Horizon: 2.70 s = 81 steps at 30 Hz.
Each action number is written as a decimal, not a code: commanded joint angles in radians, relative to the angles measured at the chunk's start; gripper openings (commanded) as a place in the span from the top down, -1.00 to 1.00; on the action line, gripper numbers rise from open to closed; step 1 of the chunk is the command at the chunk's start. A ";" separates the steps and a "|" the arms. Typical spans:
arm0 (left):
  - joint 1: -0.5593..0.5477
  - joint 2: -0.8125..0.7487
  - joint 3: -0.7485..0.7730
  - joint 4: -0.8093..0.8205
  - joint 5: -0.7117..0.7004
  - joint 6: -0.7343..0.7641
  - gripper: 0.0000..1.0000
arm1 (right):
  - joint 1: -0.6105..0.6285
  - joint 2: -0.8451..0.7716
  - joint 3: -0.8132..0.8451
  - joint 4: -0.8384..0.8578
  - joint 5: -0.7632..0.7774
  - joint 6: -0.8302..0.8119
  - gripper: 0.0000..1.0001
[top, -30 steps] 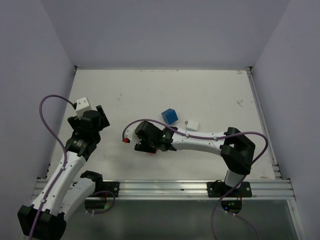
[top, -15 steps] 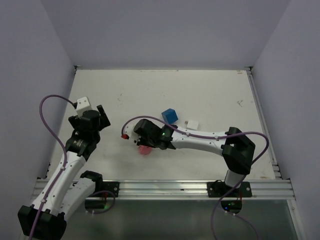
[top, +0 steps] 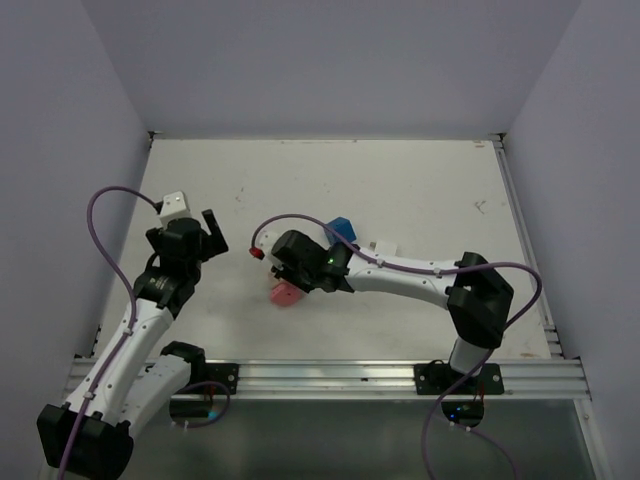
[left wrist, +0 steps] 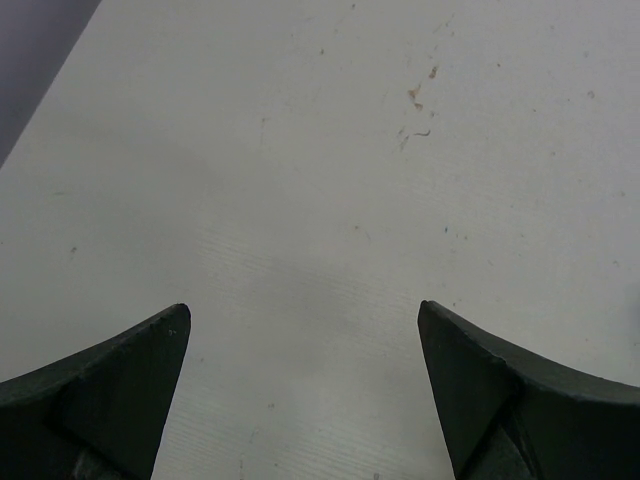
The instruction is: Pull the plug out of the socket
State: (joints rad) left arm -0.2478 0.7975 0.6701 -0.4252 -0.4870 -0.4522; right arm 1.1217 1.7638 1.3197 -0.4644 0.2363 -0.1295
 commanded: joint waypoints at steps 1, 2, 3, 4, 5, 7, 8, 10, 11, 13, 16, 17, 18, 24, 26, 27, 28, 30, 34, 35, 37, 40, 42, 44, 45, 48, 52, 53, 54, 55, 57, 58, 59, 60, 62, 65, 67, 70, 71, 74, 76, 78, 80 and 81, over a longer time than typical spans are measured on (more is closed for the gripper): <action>0.010 0.011 0.016 0.046 0.108 -0.002 -0.99 | -0.019 -0.085 0.010 -0.008 -0.031 0.164 1.00; 0.010 0.011 0.019 0.043 0.143 -0.009 -0.99 | -0.025 -0.095 0.000 -0.008 -0.055 0.186 1.00; 0.010 0.011 0.020 0.042 0.181 -0.016 -0.99 | -0.031 -0.115 -0.007 -0.008 -0.075 0.208 1.00; 0.010 0.012 0.020 0.039 0.253 -0.037 -0.99 | -0.042 -0.124 -0.014 -0.005 -0.092 0.244 1.00; 0.010 0.012 0.022 0.026 0.286 -0.048 -0.99 | -0.046 -0.135 -0.034 0.009 -0.107 0.263 1.00; 0.010 0.017 0.022 0.019 0.373 -0.069 -0.99 | -0.060 -0.162 -0.053 0.024 -0.166 0.300 1.00; 0.010 0.019 0.022 0.008 0.396 -0.072 -0.99 | -0.063 -0.170 -0.069 0.039 -0.178 0.304 1.00; 0.010 0.023 0.020 -0.003 0.471 -0.077 -0.99 | -0.068 -0.184 -0.083 0.053 -0.192 0.317 1.00; 0.010 0.025 0.014 -0.009 0.491 -0.079 -0.99 | -0.069 -0.185 -0.089 0.056 -0.195 0.318 1.00; 0.010 0.034 0.000 -0.011 0.605 -0.080 -0.99 | -0.077 -0.187 -0.096 0.061 -0.206 0.326 1.00; 0.010 0.048 -0.053 0.017 0.755 -0.107 -0.99 | -0.089 -0.194 -0.115 0.084 -0.224 0.343 1.00; 0.008 0.048 -0.090 0.040 0.786 -0.118 -0.99 | -0.091 -0.194 -0.126 0.098 -0.224 0.346 1.00; 0.010 0.051 -0.110 0.049 0.839 -0.134 -0.99 | -0.091 -0.196 -0.131 0.102 -0.226 0.349 1.00; 0.008 0.060 -0.228 0.144 0.941 -0.194 -0.99 | -0.095 -0.198 -0.166 0.139 -0.232 0.366 1.00; 0.008 0.068 -0.262 0.211 0.973 -0.197 -0.99 | -0.102 -0.196 -0.174 0.148 -0.233 0.370 1.00; 0.008 0.069 -0.273 0.239 1.013 -0.201 -0.99 | -0.105 -0.196 -0.175 0.151 -0.232 0.372 1.00; 0.007 0.077 -0.293 0.264 1.028 -0.204 -0.99 | -0.106 -0.196 -0.178 0.156 -0.232 0.372 1.00; 0.007 0.085 -0.308 0.339 1.056 -0.207 -0.98 | -0.109 -0.201 -0.181 0.162 -0.255 0.372 1.00; 0.005 0.094 -0.351 0.488 1.035 -0.177 -0.95 | -0.115 -0.202 -0.192 0.182 -0.273 0.370 1.00; 0.005 0.092 -0.354 0.499 1.018 -0.171 -0.93 | -0.115 -0.201 -0.194 0.184 -0.275 0.370 1.00; 0.005 0.091 -0.359 0.514 0.966 -0.166 -0.93 | -0.117 -0.199 -0.197 0.190 -0.287 0.370 1.00; 0.004 0.088 -0.397 0.592 0.923 -0.171 -0.91 | -0.118 -0.201 -0.203 0.199 -0.299 0.370 1.00; 0.002 0.110 -0.414 0.660 0.932 -0.174 -0.88 | -0.122 -0.199 -0.208 0.202 -0.304 0.367 1.00; -0.001 0.141 -0.418 0.689 0.955 -0.172 -0.87 | -0.125 -0.201 -0.211 0.202 -0.308 0.366 1.00; -0.002 0.176 -0.418 0.697 0.976 -0.172 -0.87 | -0.128 -0.201 -0.211 0.204 -0.311 0.363 1.00; -0.008 0.230 -0.420 0.723 0.996 -0.174 -0.87 | -0.134 -0.207 -0.217 0.213 -0.324 0.354 1.00; -0.018 0.259 -0.434 0.792 1.021 -0.189 -0.81 | -0.140 -0.207 -0.227 0.227 -0.333 0.350 1.00; -0.019 0.261 -0.435 0.796 1.018 -0.189 -0.69 | -0.141 -0.207 -0.231 0.230 -0.334 0.350 1.00; -0.022 0.267 -0.435 0.795 1.016 -0.186 -0.67 | -0.145 -0.208 -0.234 0.233 -0.336 0.350 1.00; -0.024 0.269 -0.437 0.792 1.018 -0.184 -0.64 | -0.146 -0.211 -0.240 0.236 -0.336 0.349 1.00; -0.024 0.279 -0.440 0.795 1.027 -0.184 -0.61 | -0.152 -0.216 -0.244 0.237 -0.339 0.350 1.00; -0.025 0.281 -0.441 0.801 1.031 -0.186 -0.60 | -0.154 -0.216 -0.247 0.243 -0.341 0.350 1.00; -0.027 0.284 -0.443 0.807 1.035 -0.187 -0.52 | -0.155 -0.217 -0.250 0.244 -0.342 0.350 1.00; -0.027 0.290 -0.445 0.812 1.036 -0.192 -0.50 | -0.155 -0.217 -0.251 0.245 -0.345 0.353 1.00; -0.030 0.293 -0.446 0.821 1.036 -0.194 -0.40 | -0.157 -0.214 -0.251 0.250 -0.354 0.355 1.00; -0.036 0.301 -0.445 0.830 1.036 -0.195 -0.28 | -0.158 -0.213 -0.252 0.257 -0.362 0.357 1.00; -0.041 0.302 -0.443 0.835 1.032 -0.198 -0.14 | -0.158 -0.210 -0.254 0.262 -0.367 0.357 1.00; -0.050 0.299 -0.441 0.836 1.025 -0.198 0.13 | -0.157 -0.205 -0.258 0.262 -0.368 0.361 1.00; -0.051 0.298 -0.441 0.835 1.025 -0.197 0.18 | -0.158 -0.205 -0.260 0.262 -0.365 0.361 0.95; -0.057 0.287 -0.445 0.833 1.019 -0.198 0.41 | -0.158 -0.208 -0.272 0.271 -0.371 0.361 0.64; -0.061 0.276 -0.448 0.829 1.015 -0.200 0.48 | -0.157 -0.213 -0.284 0.283 -0.374 0.363 0.24; -0.061 0.267 -0.448 0.824 1.012 -0.203 0.50 | -0.157 -0.213 -0.290 0.290 -0.382 0.366 0.08; -0.061 0.261 -0.448 0.818 1.010 -0.204 0.51 | -0.157 -0.211 -0.298 0.305 -0.384 0.369 0.00; -0.062 0.256 -0.448 0.815 1.009 -0.209 0.52 | -0.157 -0.205 -0.300 0.308 -0.384 0.369 0.00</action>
State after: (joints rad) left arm -0.3038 1.0821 0.2256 0.3489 0.5121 -0.6453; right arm 0.9657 1.5749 1.0252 -0.2081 -0.1242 0.2298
